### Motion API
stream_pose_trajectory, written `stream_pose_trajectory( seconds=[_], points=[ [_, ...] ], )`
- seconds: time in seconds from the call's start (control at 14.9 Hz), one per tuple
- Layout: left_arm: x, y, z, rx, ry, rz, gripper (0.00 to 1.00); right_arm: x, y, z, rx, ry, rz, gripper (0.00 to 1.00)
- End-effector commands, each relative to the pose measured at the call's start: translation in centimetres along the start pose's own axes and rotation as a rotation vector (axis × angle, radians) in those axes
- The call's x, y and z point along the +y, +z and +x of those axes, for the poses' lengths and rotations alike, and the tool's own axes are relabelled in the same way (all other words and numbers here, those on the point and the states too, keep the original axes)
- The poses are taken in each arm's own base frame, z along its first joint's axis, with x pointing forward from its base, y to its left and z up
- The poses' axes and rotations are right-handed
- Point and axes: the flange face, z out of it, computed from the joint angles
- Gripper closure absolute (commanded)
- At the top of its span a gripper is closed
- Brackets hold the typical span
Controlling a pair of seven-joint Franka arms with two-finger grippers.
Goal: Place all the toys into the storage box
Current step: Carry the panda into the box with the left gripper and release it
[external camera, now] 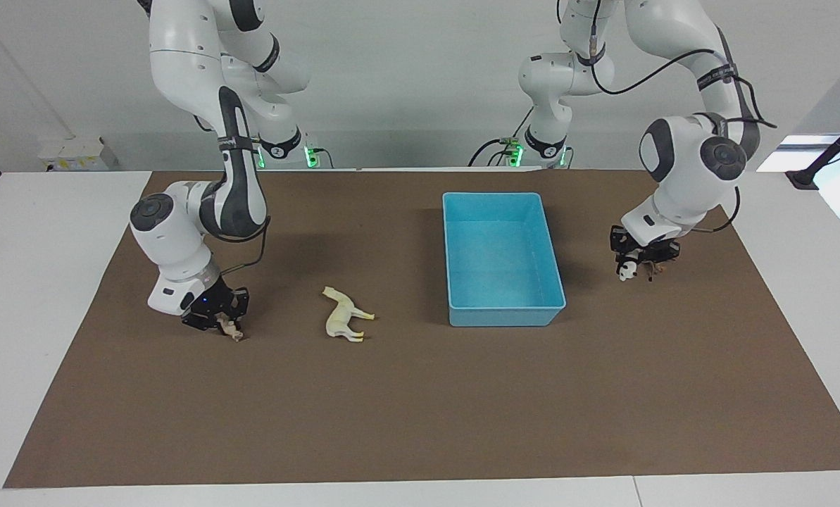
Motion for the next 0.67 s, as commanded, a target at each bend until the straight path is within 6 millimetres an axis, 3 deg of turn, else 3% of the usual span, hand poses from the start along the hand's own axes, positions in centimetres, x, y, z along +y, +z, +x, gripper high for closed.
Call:
stream_pose_trajectory(
  seconds=[0.0, 0.2, 0.47, 0.54, 0.6],
  points=[
    [8.9, -1.4, 2.1, -0.017, -0.088, -0.002, 1.00, 0.0, -1.5, 0.8, 0.019, 0.016, 0.010, 1.00],
    [17.7, 1.3, 1.7, 0.046, -0.184, 0.013, 1.00, 1.0, -6.5, 2.4, 0.021, 0.038, 0.028, 1.00],
    [22.0, 4.0, 0.4, 0.096, -0.184, 0.009, 0.97, 0.2, -13.6, 4.3, 0.034, 0.153, 0.048, 1.00],
    [22.1, 3.9, 0.5, 0.094, -0.201, 0.009, 0.48, -0.6, -15.3, 5.2, 0.031, 0.206, 0.059, 1.00],
    [22.1, 3.4, 0.7, 0.100, -0.202, 0.008, 0.02, -2.6, -17.2, 6.6, 0.032, 0.248, 0.074, 1.00]
  ],
)
